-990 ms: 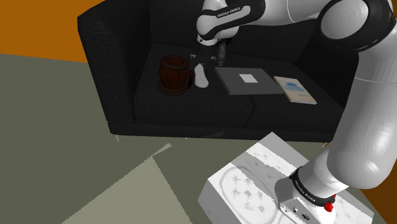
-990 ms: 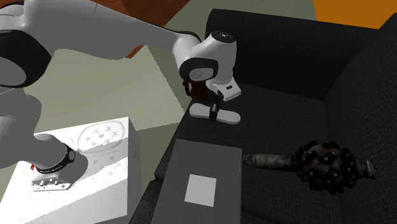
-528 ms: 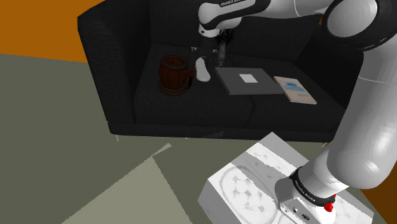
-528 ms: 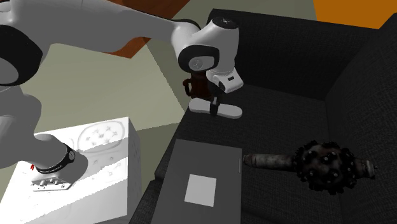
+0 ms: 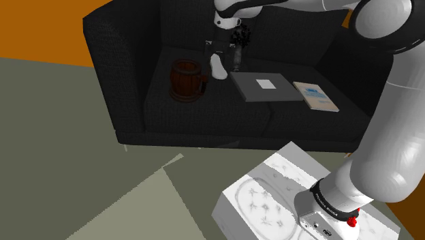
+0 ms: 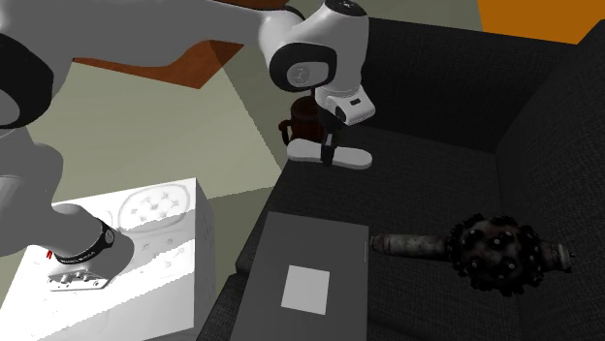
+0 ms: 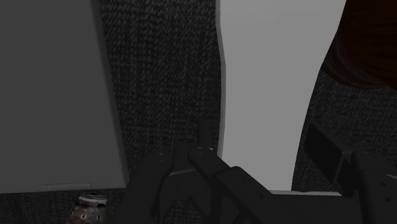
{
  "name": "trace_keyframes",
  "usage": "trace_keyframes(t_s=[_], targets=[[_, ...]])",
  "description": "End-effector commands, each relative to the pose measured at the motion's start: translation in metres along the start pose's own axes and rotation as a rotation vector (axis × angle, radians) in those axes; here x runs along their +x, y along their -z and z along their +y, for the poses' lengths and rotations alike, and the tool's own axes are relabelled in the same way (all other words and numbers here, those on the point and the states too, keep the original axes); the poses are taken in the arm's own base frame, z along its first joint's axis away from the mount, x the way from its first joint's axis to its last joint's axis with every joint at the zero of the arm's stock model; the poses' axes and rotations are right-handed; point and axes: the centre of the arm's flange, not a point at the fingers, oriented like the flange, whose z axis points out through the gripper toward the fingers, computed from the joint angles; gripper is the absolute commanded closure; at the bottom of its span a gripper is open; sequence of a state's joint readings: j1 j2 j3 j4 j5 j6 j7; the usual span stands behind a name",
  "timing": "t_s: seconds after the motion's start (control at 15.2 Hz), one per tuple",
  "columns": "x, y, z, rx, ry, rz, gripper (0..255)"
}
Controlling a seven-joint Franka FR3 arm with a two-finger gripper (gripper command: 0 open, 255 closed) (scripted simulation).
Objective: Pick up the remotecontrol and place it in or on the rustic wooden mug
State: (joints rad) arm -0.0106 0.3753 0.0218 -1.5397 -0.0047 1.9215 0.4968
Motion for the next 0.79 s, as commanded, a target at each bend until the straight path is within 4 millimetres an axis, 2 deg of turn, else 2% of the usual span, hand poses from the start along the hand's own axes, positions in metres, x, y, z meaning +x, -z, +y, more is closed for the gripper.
trace_keyframes(t_s=[0.0, 0.73], targets=[[0.000, 0.011, 0.001, 0.000, 0.000, 0.000, 255], [0.000, 0.069, 0.001, 0.000, 0.000, 0.000, 255]])
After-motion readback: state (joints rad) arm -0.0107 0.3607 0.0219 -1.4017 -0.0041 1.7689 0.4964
